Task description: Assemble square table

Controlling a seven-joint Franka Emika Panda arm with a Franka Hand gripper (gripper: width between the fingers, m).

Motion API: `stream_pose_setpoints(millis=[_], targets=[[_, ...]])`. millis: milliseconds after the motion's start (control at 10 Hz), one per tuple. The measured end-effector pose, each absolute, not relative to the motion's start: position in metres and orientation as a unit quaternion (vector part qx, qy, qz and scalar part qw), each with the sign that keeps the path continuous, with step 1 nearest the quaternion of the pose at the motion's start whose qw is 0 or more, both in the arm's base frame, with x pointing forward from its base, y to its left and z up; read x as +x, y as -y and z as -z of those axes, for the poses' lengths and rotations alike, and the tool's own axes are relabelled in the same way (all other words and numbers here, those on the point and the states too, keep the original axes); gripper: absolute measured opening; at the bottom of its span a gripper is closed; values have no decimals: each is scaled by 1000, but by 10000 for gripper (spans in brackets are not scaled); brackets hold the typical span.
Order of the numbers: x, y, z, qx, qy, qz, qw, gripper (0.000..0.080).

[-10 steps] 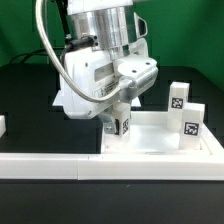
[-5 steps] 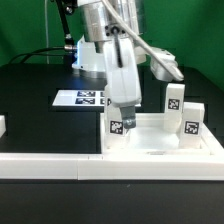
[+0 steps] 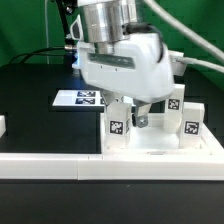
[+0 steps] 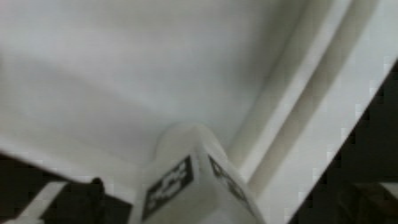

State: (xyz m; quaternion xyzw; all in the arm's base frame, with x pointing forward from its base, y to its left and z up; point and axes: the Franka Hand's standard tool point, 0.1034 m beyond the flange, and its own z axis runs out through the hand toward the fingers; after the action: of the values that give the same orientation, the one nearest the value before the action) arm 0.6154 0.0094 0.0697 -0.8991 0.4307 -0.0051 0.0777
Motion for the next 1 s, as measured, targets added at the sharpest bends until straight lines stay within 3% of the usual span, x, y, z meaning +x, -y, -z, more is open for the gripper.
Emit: stream_pose_setpoints(millis=[300, 400, 500, 700, 1000], targets=[[611, -7, -62, -947, -314, 4, 64, 649], [611, -6, -62, -944, -324, 3, 64, 527], [611, -6, -62, -941, -331, 3, 64, 527], [611, -6, -62, -924, -378, -1, 64, 288], [611, -6, -62, -878, -474, -7, 64, 290]])
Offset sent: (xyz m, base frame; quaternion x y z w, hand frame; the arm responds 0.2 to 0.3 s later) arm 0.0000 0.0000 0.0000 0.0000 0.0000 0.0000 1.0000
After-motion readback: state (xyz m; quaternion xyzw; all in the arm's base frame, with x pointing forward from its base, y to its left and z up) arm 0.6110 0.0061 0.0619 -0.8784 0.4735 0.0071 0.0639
